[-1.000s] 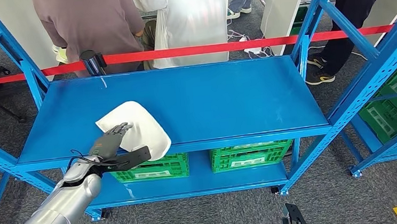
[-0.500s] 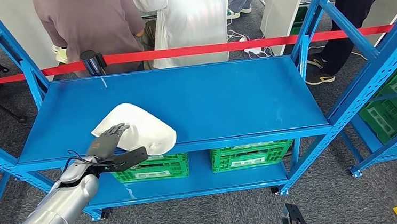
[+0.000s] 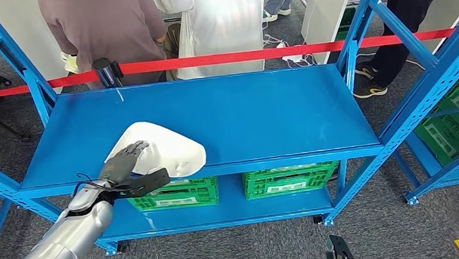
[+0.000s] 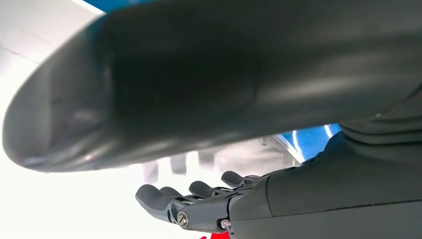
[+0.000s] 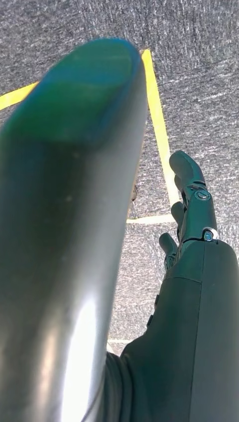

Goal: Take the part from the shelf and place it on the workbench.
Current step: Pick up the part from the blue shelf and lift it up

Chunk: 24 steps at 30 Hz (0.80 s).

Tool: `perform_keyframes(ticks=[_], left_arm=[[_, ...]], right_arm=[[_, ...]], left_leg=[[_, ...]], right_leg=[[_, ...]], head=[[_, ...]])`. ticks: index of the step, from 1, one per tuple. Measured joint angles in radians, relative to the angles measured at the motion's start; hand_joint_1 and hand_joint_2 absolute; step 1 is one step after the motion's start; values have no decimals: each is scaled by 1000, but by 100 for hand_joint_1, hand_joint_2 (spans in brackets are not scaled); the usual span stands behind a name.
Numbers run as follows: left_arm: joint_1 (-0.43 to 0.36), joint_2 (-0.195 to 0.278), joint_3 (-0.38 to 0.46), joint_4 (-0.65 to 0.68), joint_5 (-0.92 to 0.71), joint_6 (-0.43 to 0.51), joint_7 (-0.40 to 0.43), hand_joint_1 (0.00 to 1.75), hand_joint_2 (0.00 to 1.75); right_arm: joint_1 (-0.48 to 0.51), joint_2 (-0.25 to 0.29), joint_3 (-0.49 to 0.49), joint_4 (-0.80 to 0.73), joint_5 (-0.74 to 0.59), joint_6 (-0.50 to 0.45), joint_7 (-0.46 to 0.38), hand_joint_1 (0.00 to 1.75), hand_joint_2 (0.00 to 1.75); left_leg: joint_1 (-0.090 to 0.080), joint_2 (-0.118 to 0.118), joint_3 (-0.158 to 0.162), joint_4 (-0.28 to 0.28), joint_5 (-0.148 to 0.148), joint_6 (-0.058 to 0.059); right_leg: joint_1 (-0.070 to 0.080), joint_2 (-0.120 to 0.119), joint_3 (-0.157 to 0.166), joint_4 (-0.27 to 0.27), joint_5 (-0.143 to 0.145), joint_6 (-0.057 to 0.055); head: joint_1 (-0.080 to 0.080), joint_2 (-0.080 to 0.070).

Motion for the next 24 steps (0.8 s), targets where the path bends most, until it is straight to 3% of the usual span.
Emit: perform_keyframes(ticks=[11, 24], left_arm=[[-25, 4, -42, 0, -58, -43, -34, 0, 0], [-64, 17, -70, -8, -45, 7, -59, 0, 0]], right_arm=[[0, 0, -10, 0, -11, -5, 0, 0, 0], [5, -3, -26, 0, -14, 0, -12, 0, 0]], left_leg=[[0, 0, 0, 0, 0, 0], [0, 0, 0, 0, 0, 0]], right_leg=[[0, 0, 0, 0, 0, 0], [0, 0, 0, 0, 0, 0]], head=[[0, 0], [0, 0]])
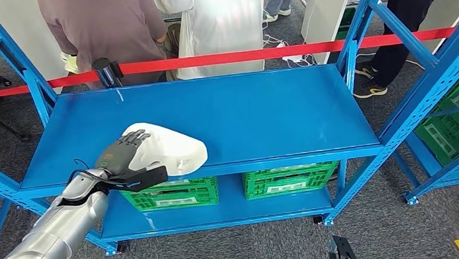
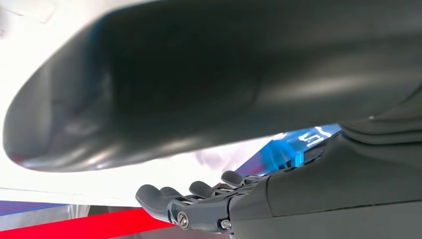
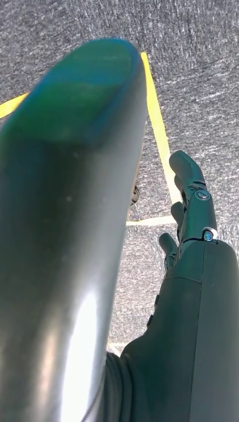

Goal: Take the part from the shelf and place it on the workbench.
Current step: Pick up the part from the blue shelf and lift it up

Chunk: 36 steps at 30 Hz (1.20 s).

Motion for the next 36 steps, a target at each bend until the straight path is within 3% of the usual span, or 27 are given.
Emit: perform_keyframes(ticks=[36], left_arm=[[26, 34, -86, 21, -72, 12, 29, 0, 0]], right_arm=[[0, -6, -1, 0, 8, -7, 8, 0, 0]], left_leg=[[0, 0, 0, 0, 0, 0]], right_leg=[[0, 0, 0, 0, 0, -1]], head=[[0, 0]])
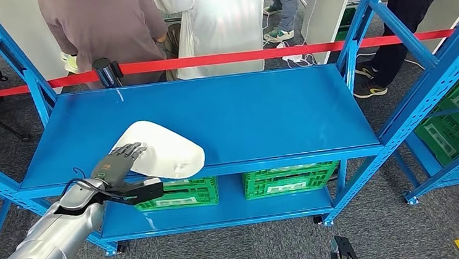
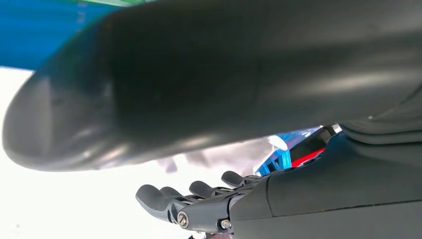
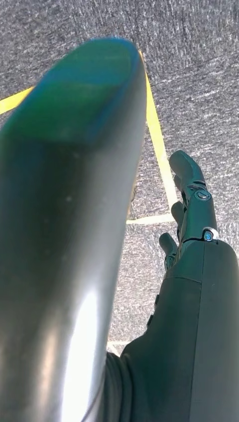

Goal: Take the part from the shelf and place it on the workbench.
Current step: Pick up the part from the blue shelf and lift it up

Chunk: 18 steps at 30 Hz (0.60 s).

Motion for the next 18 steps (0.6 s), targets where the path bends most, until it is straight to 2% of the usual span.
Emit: perform_keyframes(ticks=[18], left_arm=[[9, 0, -17, 4, -7, -8, 0, 0, 0]], right_arm=[[0, 0, 0, 0, 0, -1, 0, 0, 0]], left_leg=[[0, 0, 0, 0, 0, 0]], right_leg=[[0, 0, 0, 0, 0, 0]], head=[[0, 0]])
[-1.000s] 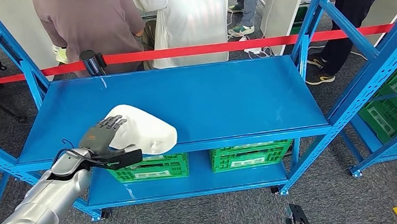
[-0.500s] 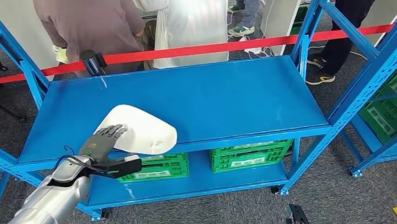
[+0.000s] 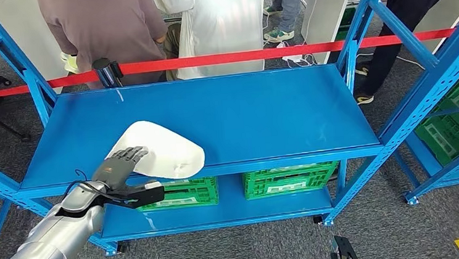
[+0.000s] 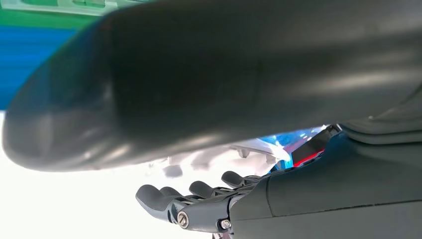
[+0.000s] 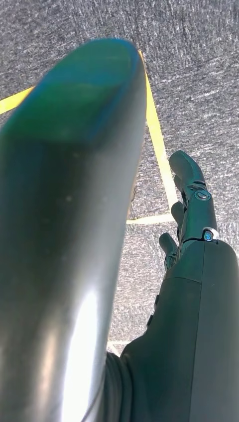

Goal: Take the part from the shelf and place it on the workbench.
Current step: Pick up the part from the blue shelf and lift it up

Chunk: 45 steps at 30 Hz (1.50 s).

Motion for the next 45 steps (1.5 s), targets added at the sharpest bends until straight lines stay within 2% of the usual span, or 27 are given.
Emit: perform_keyframes(ticks=[2, 6, 16, 25, 36, 45], left_arm=[[5, 0, -1, 0, -2, -1, 0, 0, 0], [18, -6, -1, 0, 6, 0, -4, 0, 175], [29, -33, -1, 1, 29, 8, -10, 0, 175], [38, -75, 9, -1, 109, 120, -27, 0, 175], [55, -131, 34, -4, 151, 180, -23, 0, 175], [57, -148, 42, -7, 160, 212, -13, 0, 175]], right_arm=[[0, 0, 0, 0, -1, -2, 0, 0, 0], [0, 0, -4, 0, -4, -7, 1, 0, 0], [0, 0, -17, 0, -5, -8, 1, 0, 0], [0, 0, -24, 0, -3, -7, -8, 0, 0], [-1, 0, -25, 0, 9, -7, -10, 0, 0], [-1, 0, -26, 0, 10, -10, -14, 0, 0]], left_leg=[[0, 0, 0, 0, 0, 0], [0, 0, 0, 0, 0, 0], [0, 0, 0, 0, 0, 0], [0, 0, 0, 0, 0, 0], [0, 0, 0, 0, 0, 0], [0, 0, 0, 0, 0, 0]], right_leg=[[0, 0, 0, 0, 0, 0], [0, 0, 0, 0, 0, 0], [0, 0, 0, 0, 0, 0], [0, 0, 0, 0, 0, 0], [0, 0, 0, 0, 0, 0], [0, 0, 0, 0, 0, 0]], head=[[0, 0], [0, 0], [0, 0], [0, 0], [0, 0], [0, 0]])
